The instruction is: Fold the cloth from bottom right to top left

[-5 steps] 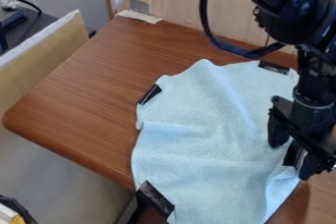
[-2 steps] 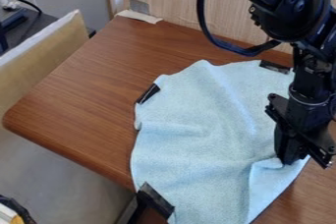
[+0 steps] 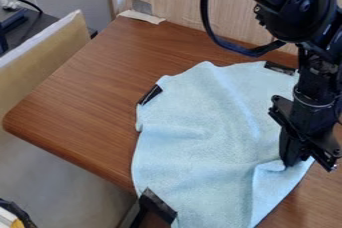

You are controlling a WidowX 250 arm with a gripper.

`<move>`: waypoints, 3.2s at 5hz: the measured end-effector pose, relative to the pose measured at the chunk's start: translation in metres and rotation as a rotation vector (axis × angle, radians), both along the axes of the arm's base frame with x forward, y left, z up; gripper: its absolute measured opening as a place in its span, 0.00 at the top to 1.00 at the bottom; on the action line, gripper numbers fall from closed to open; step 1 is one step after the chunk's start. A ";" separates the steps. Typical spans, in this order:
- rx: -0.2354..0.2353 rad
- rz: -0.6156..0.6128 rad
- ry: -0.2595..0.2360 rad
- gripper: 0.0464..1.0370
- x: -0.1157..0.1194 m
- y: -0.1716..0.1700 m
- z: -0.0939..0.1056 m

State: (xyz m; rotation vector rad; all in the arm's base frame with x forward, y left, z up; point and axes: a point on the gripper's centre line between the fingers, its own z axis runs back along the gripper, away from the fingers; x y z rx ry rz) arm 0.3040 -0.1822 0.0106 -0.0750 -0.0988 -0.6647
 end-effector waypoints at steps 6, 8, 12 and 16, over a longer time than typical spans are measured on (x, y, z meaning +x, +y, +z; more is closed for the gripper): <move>-0.073 0.315 -0.093 0.99 0.017 0.143 0.066; -0.029 0.403 -0.072 0.99 0.008 0.190 0.030; -0.014 0.355 0.000 0.24 -0.001 0.192 0.007; -0.001 0.284 -0.087 0.04 0.006 0.177 0.082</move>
